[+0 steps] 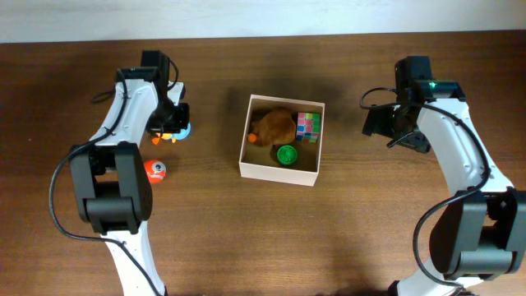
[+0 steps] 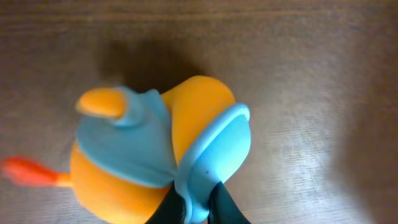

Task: Pack container
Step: 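Lower the left gripper and grasp the duck toy, then carry the duck with the left gripper into the box front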

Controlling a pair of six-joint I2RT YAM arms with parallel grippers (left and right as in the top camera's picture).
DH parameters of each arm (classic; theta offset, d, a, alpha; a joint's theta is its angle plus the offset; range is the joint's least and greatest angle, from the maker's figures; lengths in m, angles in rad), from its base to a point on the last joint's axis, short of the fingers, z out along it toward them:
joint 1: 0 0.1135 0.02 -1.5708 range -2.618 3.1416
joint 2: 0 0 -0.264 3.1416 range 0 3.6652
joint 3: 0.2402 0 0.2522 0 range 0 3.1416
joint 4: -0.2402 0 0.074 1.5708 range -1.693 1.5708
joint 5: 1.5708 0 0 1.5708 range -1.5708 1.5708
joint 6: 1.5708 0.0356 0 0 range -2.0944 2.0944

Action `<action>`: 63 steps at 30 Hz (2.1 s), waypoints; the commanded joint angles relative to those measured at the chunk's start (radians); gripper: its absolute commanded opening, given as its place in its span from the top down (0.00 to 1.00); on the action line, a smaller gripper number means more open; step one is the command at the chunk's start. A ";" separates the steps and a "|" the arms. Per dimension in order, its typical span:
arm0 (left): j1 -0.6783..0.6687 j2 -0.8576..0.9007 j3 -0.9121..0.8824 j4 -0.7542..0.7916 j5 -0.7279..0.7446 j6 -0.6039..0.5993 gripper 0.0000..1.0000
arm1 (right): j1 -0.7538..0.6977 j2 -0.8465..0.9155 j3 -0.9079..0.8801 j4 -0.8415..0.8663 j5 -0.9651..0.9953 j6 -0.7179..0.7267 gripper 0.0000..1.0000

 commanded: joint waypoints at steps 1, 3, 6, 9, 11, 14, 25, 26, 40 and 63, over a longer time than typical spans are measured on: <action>0.003 0.019 0.108 -0.057 -0.002 -0.014 0.98 | -0.004 0.000 -0.005 0.000 0.001 0.009 0.01; 0.002 0.019 0.179 -0.113 0.003 -0.014 0.98 | -0.004 0.000 -0.005 0.000 0.001 0.009 0.01; 0.003 0.019 0.235 -0.158 0.003 -0.014 0.98 | -0.004 0.000 -0.005 0.000 0.002 0.009 0.01; 0.002 0.018 0.261 -0.185 0.004 -0.014 0.98 | -0.004 0.000 -0.005 0.000 0.001 0.009 0.01; 0.001 0.017 0.265 -0.198 0.011 -0.014 0.98 | -0.004 0.000 -0.005 0.000 0.001 0.009 0.01; -0.012 0.015 0.266 -0.215 0.013 -0.014 0.98 | -0.004 0.000 -0.005 0.000 0.002 0.009 0.01; -0.125 -0.023 0.392 -0.311 0.010 0.003 0.98 | -0.004 0.000 -0.005 0.000 0.001 0.009 0.01; -0.138 -0.027 0.422 -0.332 0.010 0.004 0.98 | -0.004 0.000 -0.005 0.000 0.001 0.009 0.01; -0.365 -0.113 0.702 -0.571 0.010 0.033 0.98 | -0.004 0.000 -0.005 0.000 0.002 0.009 0.01; -0.663 -0.055 0.690 -0.543 -0.110 -0.272 0.98 | -0.004 0.000 -0.005 0.000 0.001 0.009 0.01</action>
